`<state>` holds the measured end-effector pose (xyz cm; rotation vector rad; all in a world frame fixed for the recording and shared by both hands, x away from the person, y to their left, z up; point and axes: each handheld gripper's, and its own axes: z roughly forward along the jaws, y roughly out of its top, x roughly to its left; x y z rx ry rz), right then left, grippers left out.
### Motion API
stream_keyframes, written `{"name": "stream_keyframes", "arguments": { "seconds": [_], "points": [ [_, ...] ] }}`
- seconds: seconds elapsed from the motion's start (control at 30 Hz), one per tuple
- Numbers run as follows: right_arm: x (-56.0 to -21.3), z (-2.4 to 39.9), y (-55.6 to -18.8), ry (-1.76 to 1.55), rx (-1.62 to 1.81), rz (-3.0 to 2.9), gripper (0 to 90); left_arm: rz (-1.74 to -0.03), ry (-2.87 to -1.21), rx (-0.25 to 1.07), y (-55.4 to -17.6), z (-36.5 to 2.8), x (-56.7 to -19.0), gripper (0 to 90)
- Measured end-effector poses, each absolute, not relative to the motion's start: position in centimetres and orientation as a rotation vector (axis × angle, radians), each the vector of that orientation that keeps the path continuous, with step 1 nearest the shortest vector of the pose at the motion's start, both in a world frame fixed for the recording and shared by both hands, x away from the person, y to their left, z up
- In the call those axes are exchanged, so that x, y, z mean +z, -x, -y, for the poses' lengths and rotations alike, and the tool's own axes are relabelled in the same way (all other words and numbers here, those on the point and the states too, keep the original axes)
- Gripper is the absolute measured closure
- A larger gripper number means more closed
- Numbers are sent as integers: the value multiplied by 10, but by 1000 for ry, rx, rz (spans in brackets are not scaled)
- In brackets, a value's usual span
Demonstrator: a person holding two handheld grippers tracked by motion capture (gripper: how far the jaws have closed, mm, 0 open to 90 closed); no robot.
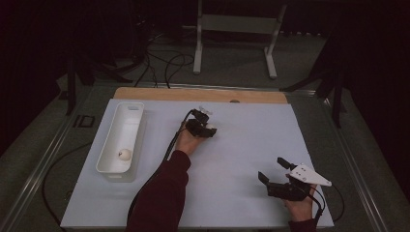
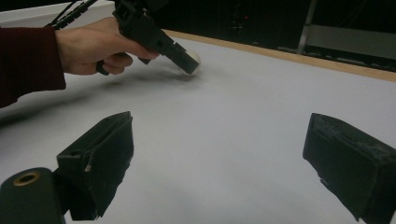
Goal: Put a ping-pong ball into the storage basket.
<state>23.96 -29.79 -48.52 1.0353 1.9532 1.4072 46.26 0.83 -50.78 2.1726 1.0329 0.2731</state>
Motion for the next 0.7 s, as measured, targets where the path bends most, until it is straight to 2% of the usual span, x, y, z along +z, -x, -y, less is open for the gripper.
{"name": "stream_keyframes", "arguments": {
  "seconds": [0.7],
  "points": [
    [-486,296,-240,-1030,1406,-1961,85,-988,-2163,308,-456,-12,-490,511]
  ]
}}
